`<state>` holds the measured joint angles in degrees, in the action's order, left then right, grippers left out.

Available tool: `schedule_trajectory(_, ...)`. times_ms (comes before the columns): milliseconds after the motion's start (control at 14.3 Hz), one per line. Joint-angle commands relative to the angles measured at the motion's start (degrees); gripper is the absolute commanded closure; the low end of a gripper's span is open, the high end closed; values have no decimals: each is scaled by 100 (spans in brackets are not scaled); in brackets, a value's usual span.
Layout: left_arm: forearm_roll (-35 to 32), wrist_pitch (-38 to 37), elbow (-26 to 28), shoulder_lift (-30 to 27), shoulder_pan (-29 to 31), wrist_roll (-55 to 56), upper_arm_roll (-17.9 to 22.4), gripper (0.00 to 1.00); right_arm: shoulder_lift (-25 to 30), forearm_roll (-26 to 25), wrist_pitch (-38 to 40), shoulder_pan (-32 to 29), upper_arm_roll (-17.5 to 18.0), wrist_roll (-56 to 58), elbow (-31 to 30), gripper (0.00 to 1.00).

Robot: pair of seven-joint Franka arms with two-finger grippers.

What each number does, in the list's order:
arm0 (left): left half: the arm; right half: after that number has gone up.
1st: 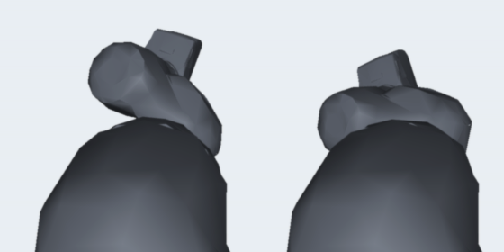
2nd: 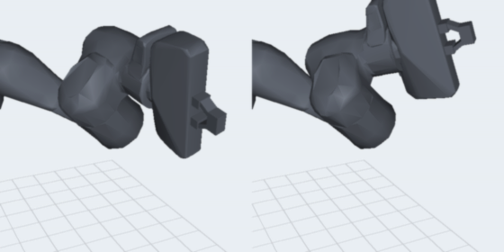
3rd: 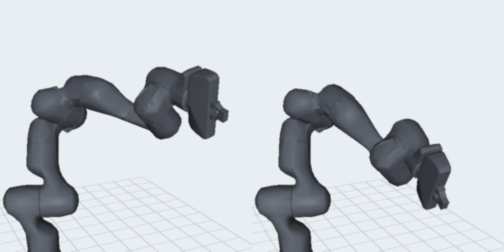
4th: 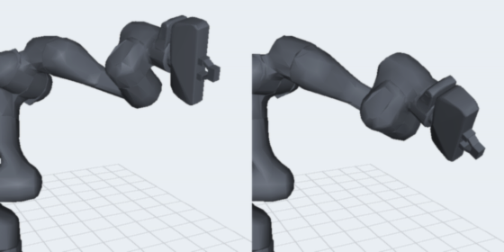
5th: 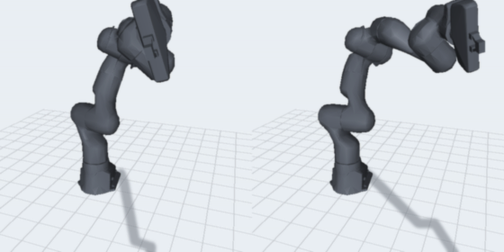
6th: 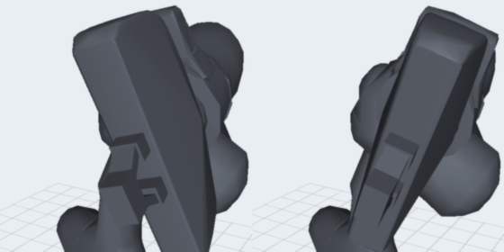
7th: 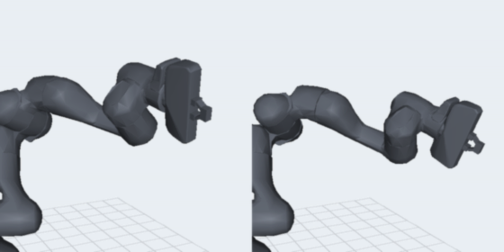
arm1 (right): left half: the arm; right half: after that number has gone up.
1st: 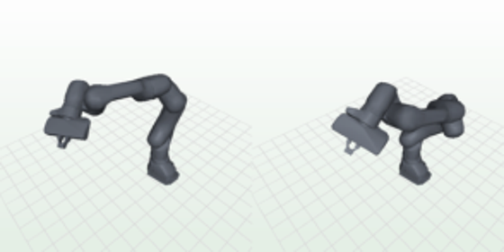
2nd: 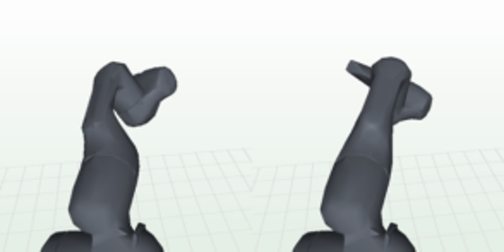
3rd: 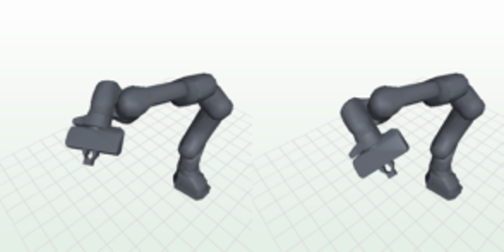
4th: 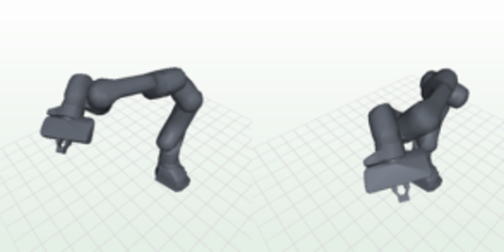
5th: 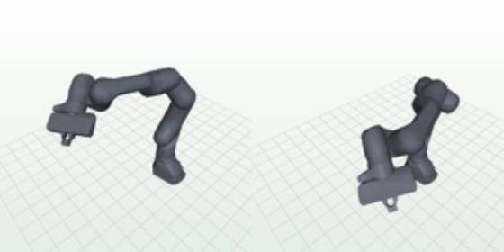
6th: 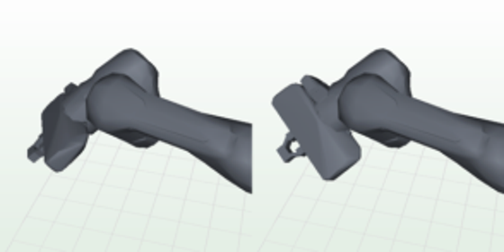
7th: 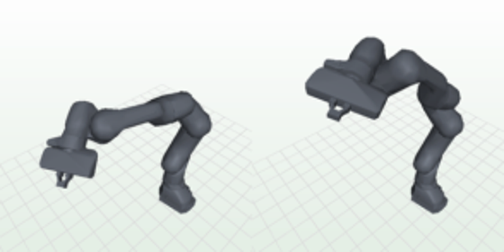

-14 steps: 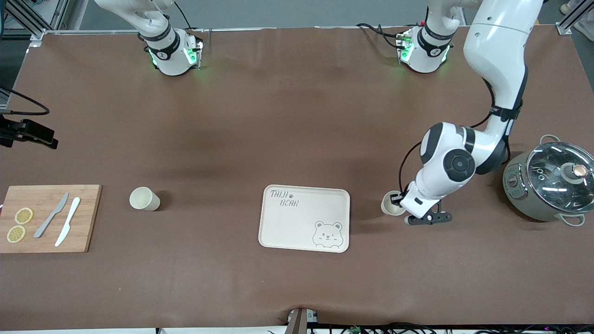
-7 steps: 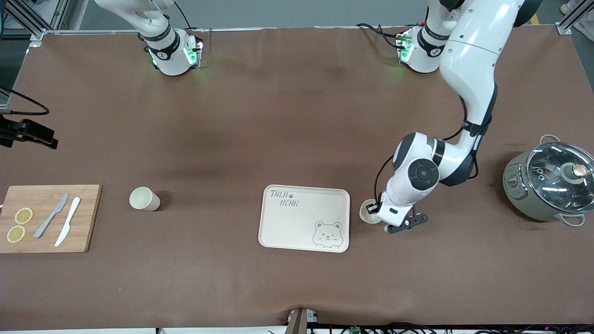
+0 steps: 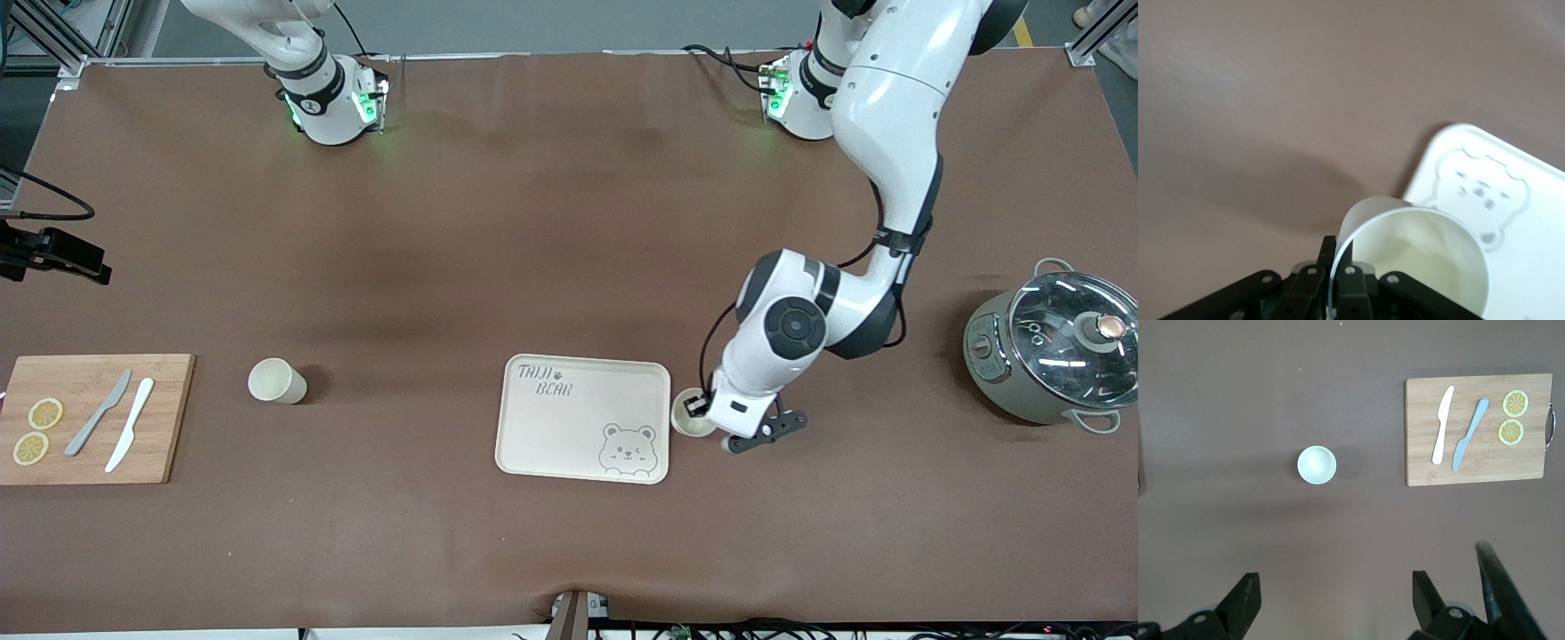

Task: Place white IKEA cup upright on tray with both arms
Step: 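Carry the cup with the left gripper onto the bear tray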

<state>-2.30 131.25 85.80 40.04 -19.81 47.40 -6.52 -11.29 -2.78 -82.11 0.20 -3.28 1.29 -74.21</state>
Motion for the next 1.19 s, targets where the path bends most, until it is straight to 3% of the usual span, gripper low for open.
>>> schedule_trajectory(0, -69, -143, -151, 39, -251, 549, 37, 100, 65, 41, 64, -2, -6, -41, 3, 0)
schedule_trajectory(561, -69, -82, -159, 232, -673, 1350, 28, 100, 65, 41, 73, 7, -6, -93, 3, 0)
schedule_trajectory(1122, -78, 313, -160, 425, -752, 1413, 28, 100, 65, 41, 73, 7, -6, -102, -6, 0)
